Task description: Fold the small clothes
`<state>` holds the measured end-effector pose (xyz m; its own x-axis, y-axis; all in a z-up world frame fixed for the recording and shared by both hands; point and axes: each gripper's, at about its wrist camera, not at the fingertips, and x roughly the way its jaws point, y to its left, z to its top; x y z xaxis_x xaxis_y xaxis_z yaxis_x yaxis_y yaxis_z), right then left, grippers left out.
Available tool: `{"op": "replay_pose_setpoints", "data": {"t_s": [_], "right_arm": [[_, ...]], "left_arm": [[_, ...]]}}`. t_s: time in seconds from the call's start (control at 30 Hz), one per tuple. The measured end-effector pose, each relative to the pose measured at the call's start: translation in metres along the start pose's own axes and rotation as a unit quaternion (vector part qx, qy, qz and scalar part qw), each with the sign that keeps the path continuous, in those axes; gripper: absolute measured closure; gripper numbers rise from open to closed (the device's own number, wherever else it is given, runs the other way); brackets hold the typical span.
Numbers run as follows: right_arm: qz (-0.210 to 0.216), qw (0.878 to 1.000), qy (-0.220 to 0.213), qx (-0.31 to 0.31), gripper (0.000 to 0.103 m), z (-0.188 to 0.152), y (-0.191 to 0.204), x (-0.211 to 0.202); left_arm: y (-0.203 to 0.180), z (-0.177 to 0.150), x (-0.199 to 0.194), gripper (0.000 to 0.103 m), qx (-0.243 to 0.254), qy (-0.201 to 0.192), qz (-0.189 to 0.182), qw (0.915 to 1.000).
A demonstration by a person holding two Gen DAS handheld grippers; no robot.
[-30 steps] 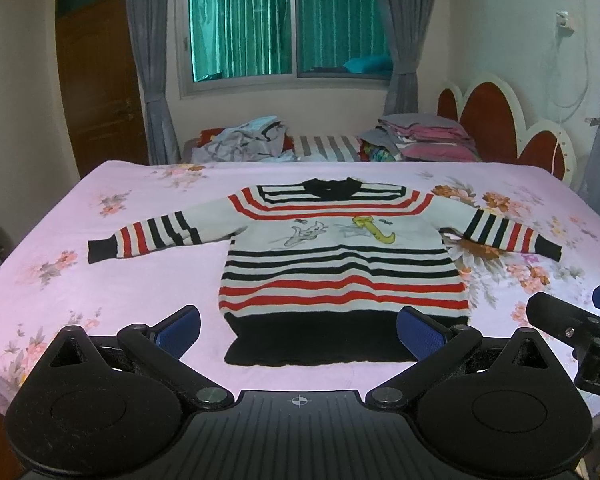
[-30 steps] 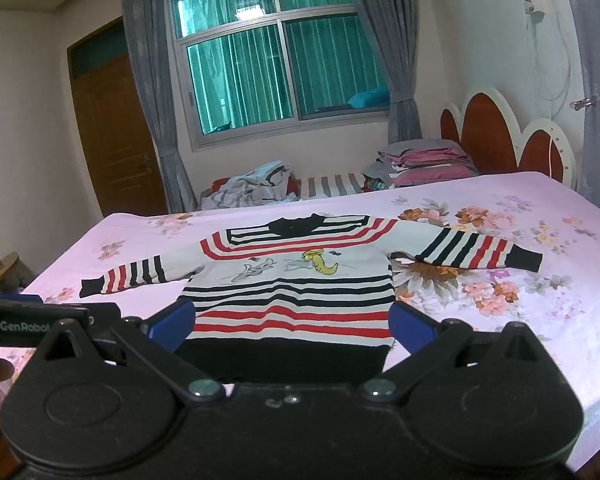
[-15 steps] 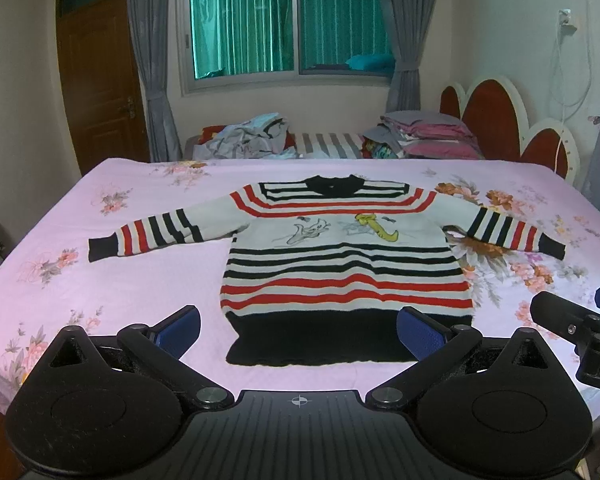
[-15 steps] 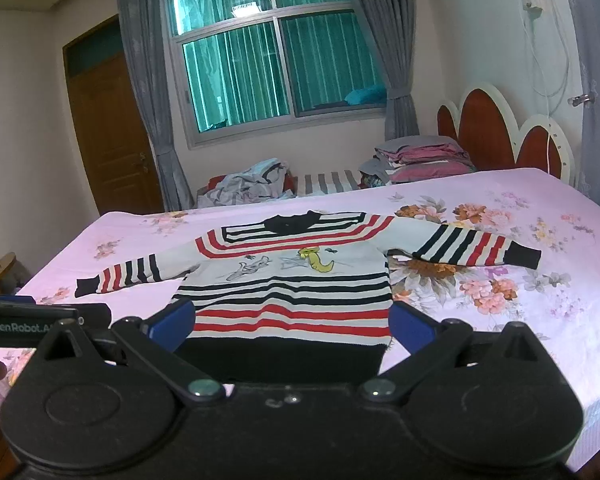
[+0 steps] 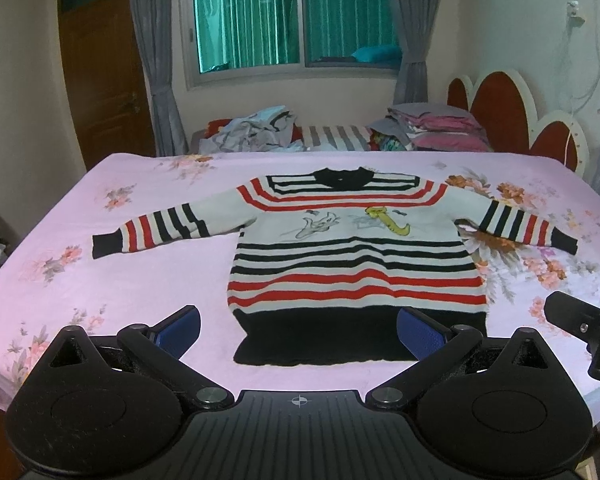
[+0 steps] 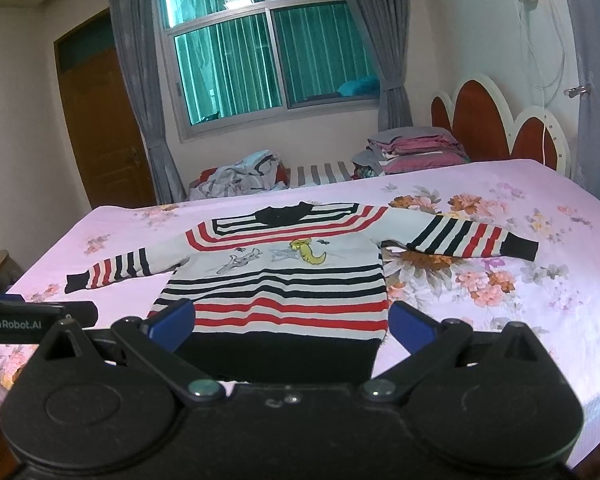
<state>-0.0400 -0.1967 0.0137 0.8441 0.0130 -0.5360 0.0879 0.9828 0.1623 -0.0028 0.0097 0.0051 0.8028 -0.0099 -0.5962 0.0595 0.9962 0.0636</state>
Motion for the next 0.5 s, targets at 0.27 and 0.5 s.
{"op": "replay_pose_setpoints", "data": {"t_s": [0.27,0.5], "right_arm": [[-0.002,1.000,0.004,0.001,0.000,0.001,0.000,0.011],[-0.007,1.000,0.012,0.000,0.000,0.004,0.001,0.029]], "left_arm": [[0.003,0.006,0.013,0.000,-0.001,0.004,0.006,1.0000],[0.009,0.014,0.037,0.000,-0.004,0.013,0.011,0.9998]]}}
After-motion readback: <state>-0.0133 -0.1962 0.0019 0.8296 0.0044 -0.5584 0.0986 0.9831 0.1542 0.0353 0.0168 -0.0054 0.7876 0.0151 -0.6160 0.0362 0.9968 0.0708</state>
